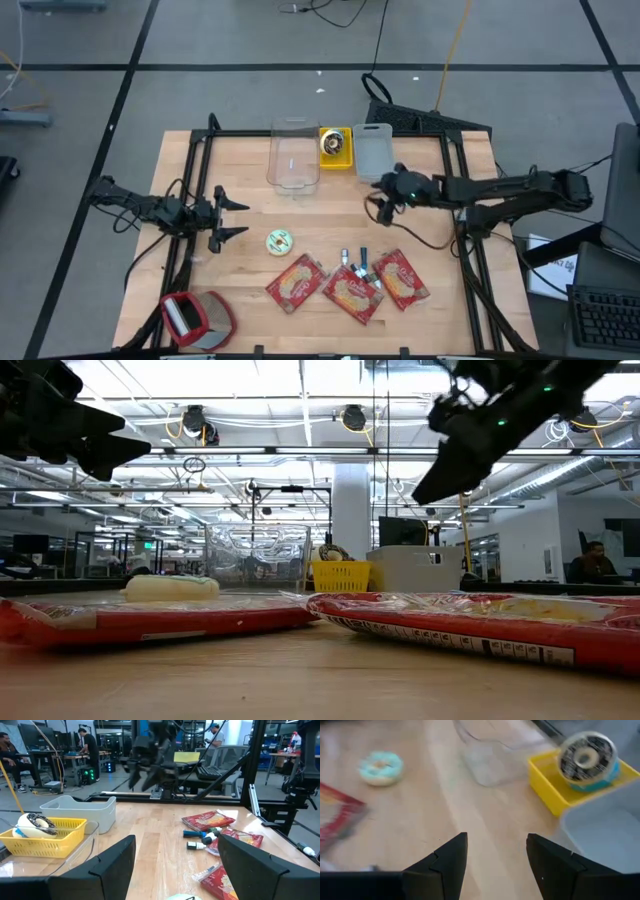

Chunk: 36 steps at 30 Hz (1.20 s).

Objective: Pick & Place Food Item
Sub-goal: Put the light blue donut into the yellow bin

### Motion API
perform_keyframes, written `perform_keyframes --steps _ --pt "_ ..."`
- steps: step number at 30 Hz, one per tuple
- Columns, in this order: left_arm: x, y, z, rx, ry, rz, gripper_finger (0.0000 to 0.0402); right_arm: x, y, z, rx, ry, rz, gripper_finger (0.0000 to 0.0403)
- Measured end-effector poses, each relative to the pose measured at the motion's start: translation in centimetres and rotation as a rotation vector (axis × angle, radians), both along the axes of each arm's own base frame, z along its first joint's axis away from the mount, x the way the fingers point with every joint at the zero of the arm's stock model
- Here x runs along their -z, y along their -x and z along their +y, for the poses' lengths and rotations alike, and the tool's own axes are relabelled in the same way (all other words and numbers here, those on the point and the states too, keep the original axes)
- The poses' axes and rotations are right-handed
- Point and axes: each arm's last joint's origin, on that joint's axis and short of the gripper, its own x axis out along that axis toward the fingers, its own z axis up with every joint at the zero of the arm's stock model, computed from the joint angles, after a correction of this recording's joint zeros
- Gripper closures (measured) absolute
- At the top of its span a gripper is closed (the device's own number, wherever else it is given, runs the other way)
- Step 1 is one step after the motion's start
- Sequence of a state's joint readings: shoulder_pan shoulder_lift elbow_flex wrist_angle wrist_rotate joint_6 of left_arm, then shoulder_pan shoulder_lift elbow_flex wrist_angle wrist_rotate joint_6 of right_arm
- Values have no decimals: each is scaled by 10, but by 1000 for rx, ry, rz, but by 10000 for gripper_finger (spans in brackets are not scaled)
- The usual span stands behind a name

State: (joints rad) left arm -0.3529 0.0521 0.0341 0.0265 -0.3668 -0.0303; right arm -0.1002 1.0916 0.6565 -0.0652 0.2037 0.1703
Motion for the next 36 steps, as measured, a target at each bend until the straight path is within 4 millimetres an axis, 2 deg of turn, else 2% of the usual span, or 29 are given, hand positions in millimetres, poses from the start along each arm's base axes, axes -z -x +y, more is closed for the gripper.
perform_keyframes --steps 8,14,18,25,29,36 --pt "0 0 0 0 0 0 117 11 13 28 -153 54 -186 213" --pt "-10 1 0 9 69 -97 117 12 14 37 -199 54 -205 215" --pt "-19 2 1 13 208 -187 117 12 14 40 -209 53 -205 215" --pt "-17 2 1 15 231 -169 117 12 14 39 -208 54 -206 216" --pt "-21 2 1 22 371 -214 117 12 14 39 -214 67 -202 216" --pt "-25 4 7 -139 492 -283 117 13 14 39 -216 72 -200 216"
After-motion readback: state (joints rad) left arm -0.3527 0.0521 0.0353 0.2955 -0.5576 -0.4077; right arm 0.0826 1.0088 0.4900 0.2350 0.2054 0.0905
